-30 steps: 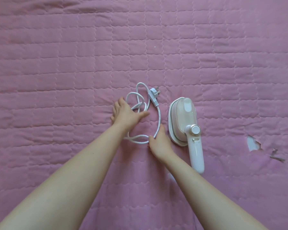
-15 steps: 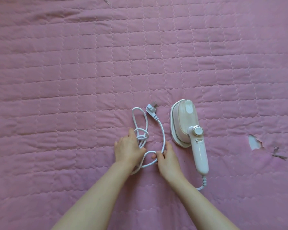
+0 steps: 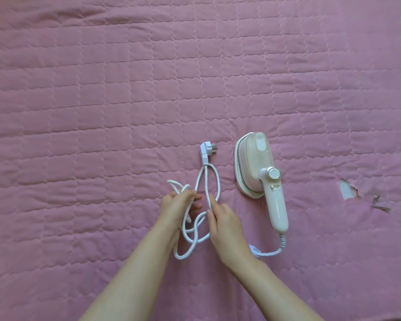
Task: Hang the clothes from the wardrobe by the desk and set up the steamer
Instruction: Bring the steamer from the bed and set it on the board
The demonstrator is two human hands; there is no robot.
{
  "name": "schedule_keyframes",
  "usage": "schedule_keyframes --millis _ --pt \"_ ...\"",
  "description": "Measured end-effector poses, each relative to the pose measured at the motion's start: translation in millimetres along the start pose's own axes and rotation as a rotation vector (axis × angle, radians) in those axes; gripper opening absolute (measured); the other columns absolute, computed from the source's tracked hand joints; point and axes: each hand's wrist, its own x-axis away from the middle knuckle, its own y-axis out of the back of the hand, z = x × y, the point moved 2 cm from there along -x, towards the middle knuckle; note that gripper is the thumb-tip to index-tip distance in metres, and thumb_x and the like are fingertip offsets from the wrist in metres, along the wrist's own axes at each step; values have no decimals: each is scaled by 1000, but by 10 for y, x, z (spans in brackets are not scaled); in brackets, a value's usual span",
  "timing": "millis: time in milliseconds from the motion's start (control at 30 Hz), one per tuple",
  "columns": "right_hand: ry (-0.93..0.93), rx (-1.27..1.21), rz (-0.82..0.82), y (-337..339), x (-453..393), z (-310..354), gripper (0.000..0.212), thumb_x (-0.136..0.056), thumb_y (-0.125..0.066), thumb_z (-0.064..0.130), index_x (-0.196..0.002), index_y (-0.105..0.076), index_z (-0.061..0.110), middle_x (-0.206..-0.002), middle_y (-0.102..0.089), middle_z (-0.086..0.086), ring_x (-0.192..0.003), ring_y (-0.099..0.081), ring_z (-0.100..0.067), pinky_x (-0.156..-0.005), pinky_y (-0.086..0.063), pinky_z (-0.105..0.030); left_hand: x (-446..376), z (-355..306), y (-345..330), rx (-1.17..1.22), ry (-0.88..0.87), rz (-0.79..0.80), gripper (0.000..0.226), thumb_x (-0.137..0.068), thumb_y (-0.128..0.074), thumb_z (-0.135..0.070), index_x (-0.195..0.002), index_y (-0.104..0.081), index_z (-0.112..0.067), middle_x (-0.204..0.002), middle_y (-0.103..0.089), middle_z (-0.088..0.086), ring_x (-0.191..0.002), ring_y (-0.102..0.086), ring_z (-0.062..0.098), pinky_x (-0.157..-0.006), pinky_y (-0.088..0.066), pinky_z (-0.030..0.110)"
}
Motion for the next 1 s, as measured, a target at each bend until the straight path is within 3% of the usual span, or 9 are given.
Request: schedule_keyframes --millis 67,167,367,533,633,767,833,900,1000 --pt "41 72 16 -3 52 -2 43 -100 -40 21 -143 -39 24 -90 -44 -2 -84 -51 -25 -73 -41 -35 2 -3 -2 27 -2 -18 27 -81 -72 -16 -100 -66 4 -82 -71 12 -71 -67 25 -78 -54 45" --pt "107 178 77 -1 123 8 50 -99 -40 17 -146 -32 29 -90 -39 0 -83 -49 -23 -71 -44 -36 76 -22 -72 -15 19 -14 22 -76 -80 -22 -79 -62 -9 -64 -60 9 -57 -58 24 -59 -51 35" --pt "210 231 -5 22 190 -23 41 -92 -51 16 -132 -54 25 -82 -50 0 -72 -54 -23 -57 -48 -36 -1 43 -127 -17 41 -108 17 -79 -65 2 -78 -51 -8 -57 -51 13 -42 -52 20 -46 -45 25" --pt "254 178 -188 305 234 3 34 -90 -43 36 -106 -68 19 -87 -69 5 -79 -63 -20 -67 -52 -29 1 67 -177 46 96 -63 19 -84 -61 2 -85 -47 -11 -63 -58 10 -46 -64 21 -46 -53 30" --pt "236 155 -279 594 238 -33 30 -89 -49 28 -109 -67 14 -93 -69 1 -88 -64 -20 -73 -52 -32 29 27 -201 25 110 5 29 -78 -71 0 -95 -50 -12 -61 -62 7 -45 -63 22 -43 -52 29" --pt "237 175 -448 1003 223 -97 25 -88 -54 15 -109 -65 12 -100 -65 -2 -95 -57 -20 -77 -45 -28 2 -1 -262 61 88 83 30 -85 -62 0 -112 -49 -4 -90 -73 14 -62 -70 26 -50 -56 32" --pt "187 202 -508 1148 222 -152 32 -86 -61 8 -118 -60 12 -107 -61 -3 -96 -51 -23 -79 -43 -29 -16 -25 -305 40 59 99 15 -91 -57 -4 -101 -46 -7 -93 -72 14 -59 -68 24 -46 -54 30" --pt "73 209 -510 1208 203 -235 43 -88 -65 14 -128 -52 13 -114 -54 -5 -100 -46 -23 -85 -42 -31 -45 -46 -352 10 28 78 13 -91 -60 -5 -93 -48 -10 -79 -67 11 -53 -62 21 -44 -52 29" --pt "-210 14 -347 1172 139 -407 62 -88 -64 33 -139 -36 14 -126 -46 -5 -115 -44 -23 -97 -40 -37 -83 -84 -449 -100 -40 62 23 -83 -72 -13 -82 -49 -16 -64 -52 5 -51 -52 19 -51 -49 30"
